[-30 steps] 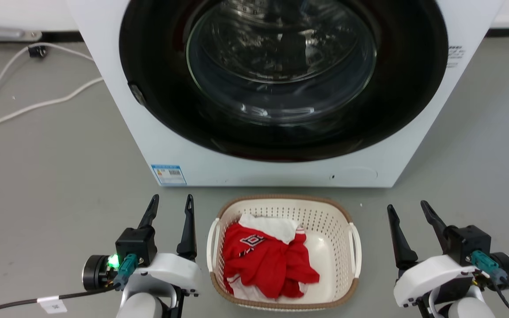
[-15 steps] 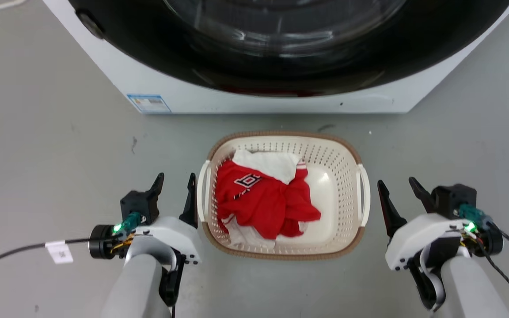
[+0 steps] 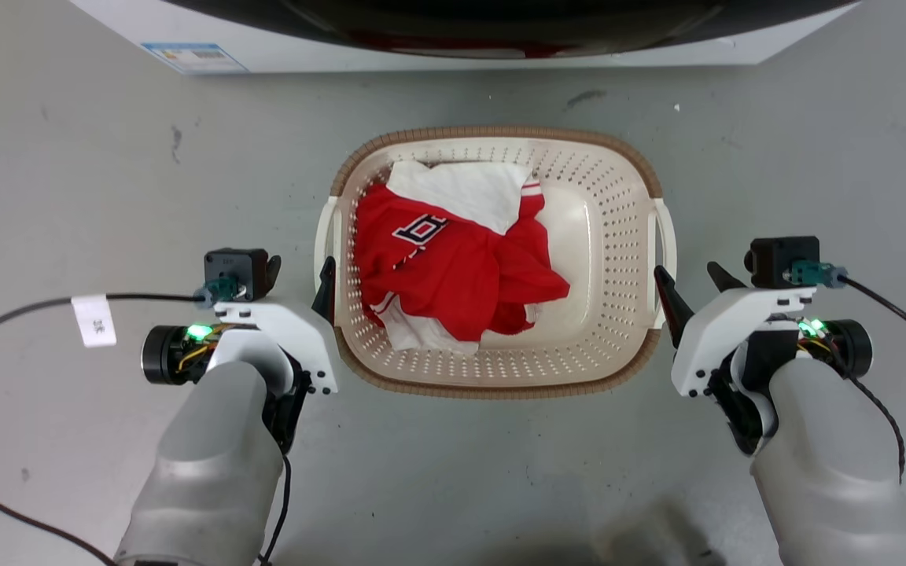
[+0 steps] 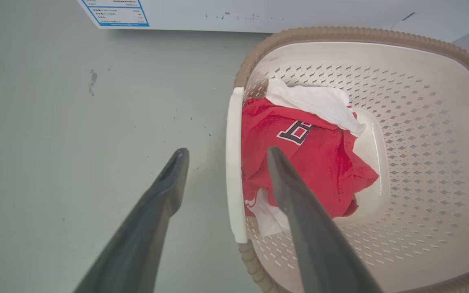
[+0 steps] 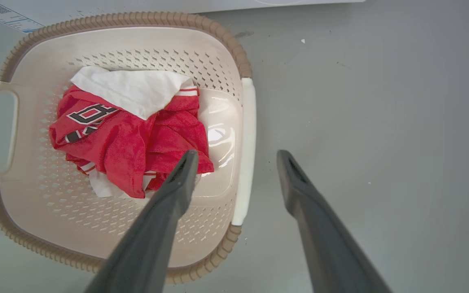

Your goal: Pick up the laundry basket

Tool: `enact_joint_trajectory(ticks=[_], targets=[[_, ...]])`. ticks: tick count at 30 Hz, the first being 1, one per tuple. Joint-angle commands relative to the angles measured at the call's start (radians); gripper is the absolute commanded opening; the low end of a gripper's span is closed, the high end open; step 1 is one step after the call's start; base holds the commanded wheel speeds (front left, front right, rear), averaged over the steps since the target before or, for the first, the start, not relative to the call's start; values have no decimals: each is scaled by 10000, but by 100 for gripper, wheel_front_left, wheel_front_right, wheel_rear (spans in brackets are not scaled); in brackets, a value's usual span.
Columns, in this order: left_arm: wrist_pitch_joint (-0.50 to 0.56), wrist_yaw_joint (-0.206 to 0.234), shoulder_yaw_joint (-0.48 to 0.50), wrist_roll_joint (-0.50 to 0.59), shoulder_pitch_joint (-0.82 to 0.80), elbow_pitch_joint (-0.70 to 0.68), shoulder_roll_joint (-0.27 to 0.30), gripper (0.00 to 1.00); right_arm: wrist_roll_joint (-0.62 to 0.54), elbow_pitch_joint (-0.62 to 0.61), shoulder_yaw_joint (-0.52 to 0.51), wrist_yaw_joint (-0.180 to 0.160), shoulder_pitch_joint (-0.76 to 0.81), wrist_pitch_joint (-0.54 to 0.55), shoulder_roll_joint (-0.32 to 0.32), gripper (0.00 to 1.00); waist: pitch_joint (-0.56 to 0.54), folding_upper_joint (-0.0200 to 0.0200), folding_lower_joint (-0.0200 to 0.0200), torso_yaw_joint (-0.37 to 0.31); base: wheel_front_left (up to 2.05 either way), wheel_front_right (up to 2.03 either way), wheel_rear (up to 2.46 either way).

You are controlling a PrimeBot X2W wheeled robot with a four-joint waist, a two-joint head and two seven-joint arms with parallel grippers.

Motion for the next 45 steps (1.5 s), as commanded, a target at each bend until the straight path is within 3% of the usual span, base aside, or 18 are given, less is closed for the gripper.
enact_joint_trajectory(ticks=[1, 14, 24, 25, 26, 27, 28, 45], targets=[[143, -74, -46, -73, -392, 393, 38, 100, 71, 491, 52, -3, -453, 65, -5, 100, 436, 0, -2, -69, 0, 0, 0], [1105, -265, -368, -521, -2230, 2117, 226, 100, 721, 3509, 1130, -3, -2867, 423, -5, 100, 1330, 0, -2, -155, 0, 0, 0], [2226, -280, -831, -1047, -2916, 2412, 157, 100, 1123, 4661, 1920, -3, -4028, 679, -3, 100, 1765, 0, -2, -113, 0, 0, 0], [2331, -280, -913, -1123, -2921, 2418, 140, 55, 1158, 4734, 1965, -3, -4090, 683, -5, 100, 1788, 0, -2, -109, 0, 0, 0], [2415, -281, -968, -1224, -2918, 2419, 119, 0, 1204, 4784, 2012, -3, -4126, 687, -5, 53, 1805, 0, -2, -102, 0, 0, 0], [2526, -281, -1050, -1296, -2909, 2413, 98, 0, 1261, 4820, 2074, -3, -4155, 686, -5, 11, 1818, 0, -2, -93, 0, 0, 0], [2594, -281, -1137, -1371, -2914, 2378, 89, 0, 1334, 4875, 2142, -3, -4169, 774, -3, 0, 1834, 0, -2, -77, 0, 0, 0], [3188, -277, -2495, -2659, -2647, 1973, 82, 0, 2212, 5068, 3104, 14, -4139, 821, 58, 0, 1563, 0, -2, -1, 0, 0, 0]])
